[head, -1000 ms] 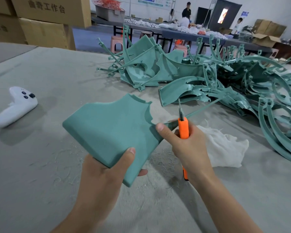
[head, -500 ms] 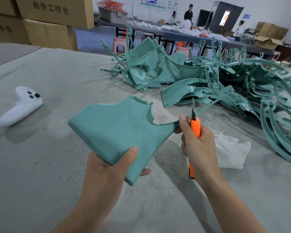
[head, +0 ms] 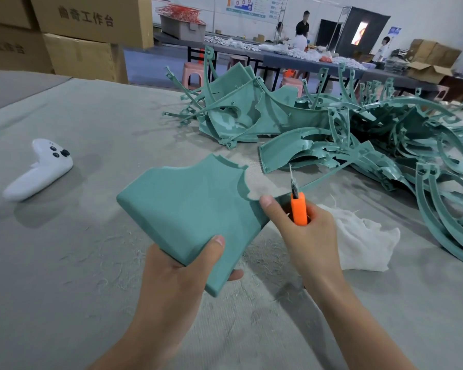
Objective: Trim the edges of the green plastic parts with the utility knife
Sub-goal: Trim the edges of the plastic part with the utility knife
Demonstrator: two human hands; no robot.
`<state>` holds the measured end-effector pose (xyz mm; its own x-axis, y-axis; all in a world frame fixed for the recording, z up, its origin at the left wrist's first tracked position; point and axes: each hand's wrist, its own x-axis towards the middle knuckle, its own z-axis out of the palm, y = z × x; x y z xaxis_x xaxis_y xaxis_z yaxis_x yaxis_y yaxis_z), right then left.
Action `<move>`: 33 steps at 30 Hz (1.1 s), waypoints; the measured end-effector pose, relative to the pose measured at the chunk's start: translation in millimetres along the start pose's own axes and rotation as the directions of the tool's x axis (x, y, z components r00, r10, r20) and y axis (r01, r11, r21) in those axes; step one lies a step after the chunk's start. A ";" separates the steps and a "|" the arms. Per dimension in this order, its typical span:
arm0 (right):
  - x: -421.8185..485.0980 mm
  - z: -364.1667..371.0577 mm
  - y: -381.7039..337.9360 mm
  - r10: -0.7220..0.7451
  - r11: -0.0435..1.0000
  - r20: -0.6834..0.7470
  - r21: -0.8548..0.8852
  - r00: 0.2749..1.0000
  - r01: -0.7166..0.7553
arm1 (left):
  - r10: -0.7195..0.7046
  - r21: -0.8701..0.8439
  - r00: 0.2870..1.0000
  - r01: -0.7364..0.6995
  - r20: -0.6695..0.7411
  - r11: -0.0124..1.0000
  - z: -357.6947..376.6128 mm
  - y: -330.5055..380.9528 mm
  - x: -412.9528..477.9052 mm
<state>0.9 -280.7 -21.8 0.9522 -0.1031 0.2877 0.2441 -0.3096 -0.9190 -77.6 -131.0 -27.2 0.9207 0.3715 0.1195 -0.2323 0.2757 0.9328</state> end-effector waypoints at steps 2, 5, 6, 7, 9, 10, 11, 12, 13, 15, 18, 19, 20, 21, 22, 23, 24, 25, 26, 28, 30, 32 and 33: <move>-0.6 0.4 -1.1 0.041 0.999 0.004 0.028 0.999 -0.041 | 0.029 0.043 0.999 -0.029 -0.019 0.999 1.5 -1.1 -2.0; -1.0 -0.5 -0.5 0.071 0.996 0.035 0.058 0.997 -0.073 | 0.055 0.096 0.997 -0.051 -0.049 0.994 3.6 -1.2 -4.1; -1.0 -1.2 -1.2 0.075 0.995 0.045 0.067 0.996 -0.078 | 0.056 0.107 0.997 -0.050 -0.054 0.993 3.8 -0.6 -4.4; -0.5 -2.1 -2.1 0.074 0.995 0.046 0.065 0.996 -0.077 | 0.056 0.119 0.997 -0.049 -0.057 0.992 3.5 0.3 -4.6; 0.7 -6.2 -4.7 0.052 0.998 0.021 0.039 0.998 -0.053 | 0.077 0.167 0.993 -0.062 -0.085 0.984 2.5 1.1 -4.6; 1.7 -8.9 -6.3 0.034 0.999 0.009 0.029 0.999 -0.034 | 0.104 0.201 0.989 -0.081 -0.108 0.976 1.7 1.0 -4.2; 2.5 -11.9 -7.8 0.012 1.000 0.002 0.020 1.000 -0.012 | 0.134 0.234 0.982 -0.101 -0.131 0.967 0.8 0.8 -3.5; 3.4 -14.3 -8.8 -0.013 1.000 0.005 0.009 1.000 0.013 | 0.161 0.257 0.976 -0.119 -0.149 0.959 0.0 1.2 -2.8; 3.6 -16.0 -9.4 -0.045 0.999 0.021 -0.008 0.999 0.046 | 0.185 0.273 0.969 -0.136 -0.162 0.952 -0.1 1.7 -1.9; 2.2 -15.3 -10.1 -0.116 0.990 0.089 -0.070 0.989 0.123 | 0.222 0.300 0.960 -0.164 -0.172 0.940 -1.2 1.0 0.0; -4.4 -8.8 -8.7 -0.214 0.950 0.229 -0.178 0.950 0.257 | 0.241 0.333 0.954 -0.172 -0.179 0.927 -4.7 -2.8 1.8; -6.7 -6.5 -7.3 -0.227 0.939 0.269 -0.193 0.936 0.283 | 0.246 0.346 0.954 -0.175 -0.173 0.922 -5.8 -4.4 2.1; -8.5 -4.4 -6.1 -0.229 0.933 0.305 -0.203 0.924 0.298 | 0.254 0.360 0.953 -0.182 -0.163 0.915 -6.3 -4.5 2.2; -9.8 -2.7 -5.0 -0.227 0.926 0.330 -0.219 0.916 0.308 | 0.268 0.379 0.951 -0.194 -0.154 0.905 -6.7 -4.2 2.4; -10.7 -1.3 -4.1 -0.225 0.916 0.344 -0.245 0.912 0.318 | 0.284 0.392 0.948 -0.209 -0.144 0.896 -7.3 -4.4 2.7; -11.7 0.0 -3.8 -0.223 0.905 0.349 -0.272 0.910 0.326 | 0.301 0.405 0.944 -0.225 -0.133 0.886 -8.5 -5.2 3.4; -12.4 0.8 -3.9 -0.221 0.897 0.350 -0.295 0.911 0.331 | 0.318 0.419 0.940 -0.241 -0.123 0.875 -9.5 -5.8 4.2; -12.8 1.2 -4.1 -0.220 0.891 0.345 -0.310 0.912 0.332 | 0.331 0.432 0.937 -0.255 -0.111 0.865 -10.6 -6.4 4.5; -13.1 1.4 -4.4 -0.222 0.888 0.338 -0.318 0.915 0.333 | 0.340 0.442 0.935 -0.264 -0.102 0.857 -11.9 -7.7 4.8; -13.3 1.0 -5.1 -0.234 0.877 0.319 -0.339 0.919 0.341 | 0.332 0.453 0.939 -0.259 -0.090 0.853 -14.2 -11.0 4.1; -13.2 0.2 -5.5 -0.241 0.864 0.304 -0.365 0.922 0.346 | 0.312 0.454 0.947 -0.244 -0.080 0.857 -15.6 -14.8 2.1; -13.1 -0.6 -5.6 -0.242 0.859 0.292 -0.378 0.925 0.344 | 0.319 0.473 0.944 -0.247 -0.078 0.846 -15.7 -17.0 0.2; -12.9 -0.9 -5.6 -0.242 0.858 0.287 -0.383 0.927 0.342 | 0.322 0.481 0.944 -0.247 -0.078 0.841 -15.5 -17.1 0.0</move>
<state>-12.9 -278.5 -20.1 0.8763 0.2505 0.4115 0.4651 -0.6626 -0.5871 -78.6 -121.9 -48.4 0.7696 0.5083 0.3864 -0.2723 -0.2861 0.9187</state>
